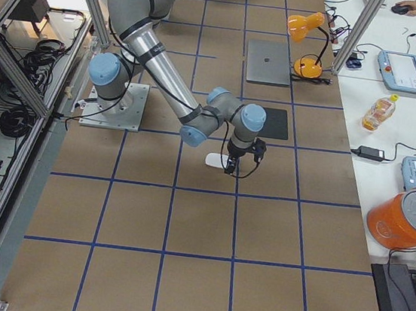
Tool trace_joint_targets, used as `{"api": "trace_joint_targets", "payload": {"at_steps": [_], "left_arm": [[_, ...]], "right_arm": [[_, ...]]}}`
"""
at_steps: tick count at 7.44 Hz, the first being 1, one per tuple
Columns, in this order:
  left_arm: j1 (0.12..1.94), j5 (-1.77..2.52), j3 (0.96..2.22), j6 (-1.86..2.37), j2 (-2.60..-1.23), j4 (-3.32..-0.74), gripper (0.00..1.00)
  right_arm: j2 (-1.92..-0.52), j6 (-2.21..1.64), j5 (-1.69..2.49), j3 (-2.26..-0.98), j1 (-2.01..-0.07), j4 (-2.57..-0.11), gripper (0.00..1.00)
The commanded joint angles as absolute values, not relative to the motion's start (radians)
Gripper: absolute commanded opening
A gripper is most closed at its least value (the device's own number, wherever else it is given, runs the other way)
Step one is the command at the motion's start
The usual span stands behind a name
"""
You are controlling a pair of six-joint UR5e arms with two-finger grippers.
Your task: Place pen and mouse around notebook
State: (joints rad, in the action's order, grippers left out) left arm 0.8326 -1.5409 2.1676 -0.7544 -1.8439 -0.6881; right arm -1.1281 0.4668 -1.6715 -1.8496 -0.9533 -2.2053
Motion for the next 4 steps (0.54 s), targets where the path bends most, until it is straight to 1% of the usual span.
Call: {"api": "trace_joint_targets", "payload": {"at_steps": [1,2,4], "left_arm": [[0.851,-1.536,2.171,-0.468,-1.792,-0.779,0.0],[0.886,-1.501,2.171,-0.359,-1.752,-0.863,0.0],[1.033,-1.492,2.174,-0.025,-1.679,-0.925,0.0]], "right_arm": [[-1.129,0.466,-1.68,-1.851,-0.953,-2.161,1.0],[-1.129,0.468,-1.68,-1.855,-0.953,-2.161,1.0],[-1.129,0.468,-1.701,-1.856,-0.951,-2.164,1.0]]}}
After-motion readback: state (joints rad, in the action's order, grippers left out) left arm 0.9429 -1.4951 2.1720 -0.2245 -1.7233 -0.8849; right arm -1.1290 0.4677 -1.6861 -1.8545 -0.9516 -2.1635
